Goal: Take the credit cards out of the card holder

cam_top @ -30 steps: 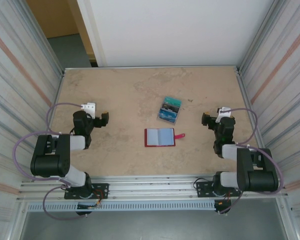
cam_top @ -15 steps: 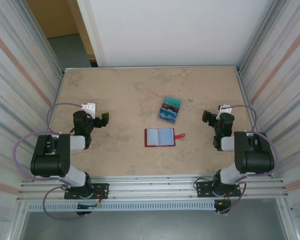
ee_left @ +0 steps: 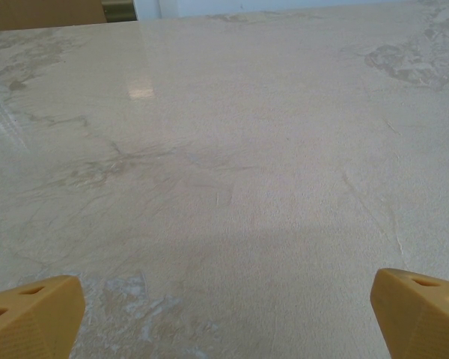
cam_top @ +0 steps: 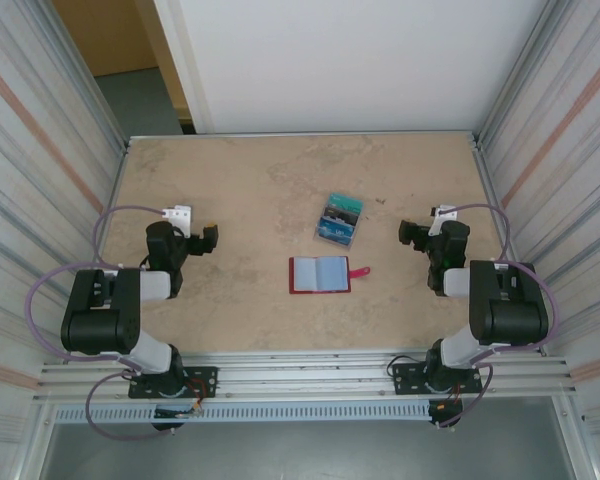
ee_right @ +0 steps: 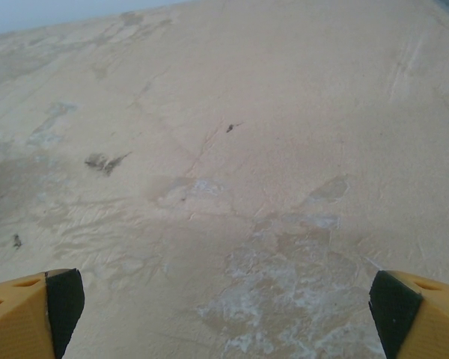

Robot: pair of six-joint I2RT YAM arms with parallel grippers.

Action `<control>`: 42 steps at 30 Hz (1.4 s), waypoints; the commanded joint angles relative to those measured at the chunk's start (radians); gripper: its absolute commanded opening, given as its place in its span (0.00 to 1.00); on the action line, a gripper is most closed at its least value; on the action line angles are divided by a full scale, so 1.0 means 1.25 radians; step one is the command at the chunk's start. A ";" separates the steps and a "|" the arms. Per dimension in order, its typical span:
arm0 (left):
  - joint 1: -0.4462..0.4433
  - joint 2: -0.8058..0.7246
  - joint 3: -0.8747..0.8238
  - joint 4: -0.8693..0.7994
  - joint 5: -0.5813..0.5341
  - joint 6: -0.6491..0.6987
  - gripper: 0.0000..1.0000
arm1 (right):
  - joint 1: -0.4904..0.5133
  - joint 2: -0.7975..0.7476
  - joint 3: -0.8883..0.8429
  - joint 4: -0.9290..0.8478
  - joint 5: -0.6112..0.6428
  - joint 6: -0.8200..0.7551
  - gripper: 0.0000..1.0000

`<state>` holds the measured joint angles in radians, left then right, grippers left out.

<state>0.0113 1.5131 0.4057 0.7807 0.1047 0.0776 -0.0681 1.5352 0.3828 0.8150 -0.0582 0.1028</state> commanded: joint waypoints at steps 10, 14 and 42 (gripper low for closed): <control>-0.004 0.000 0.006 0.005 0.006 -0.004 0.99 | 0.005 0.006 0.019 -0.010 -0.006 -0.015 0.99; -0.004 0.000 0.006 0.006 0.005 -0.004 0.99 | 0.005 0.006 0.019 -0.010 -0.005 -0.014 0.99; -0.005 0.000 0.008 0.004 0.004 -0.004 0.99 | 0.005 0.006 0.021 -0.010 -0.005 -0.014 0.99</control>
<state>0.0113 1.5131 0.4057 0.7803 0.1047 0.0780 -0.0654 1.5352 0.3836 0.8127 -0.0761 0.0959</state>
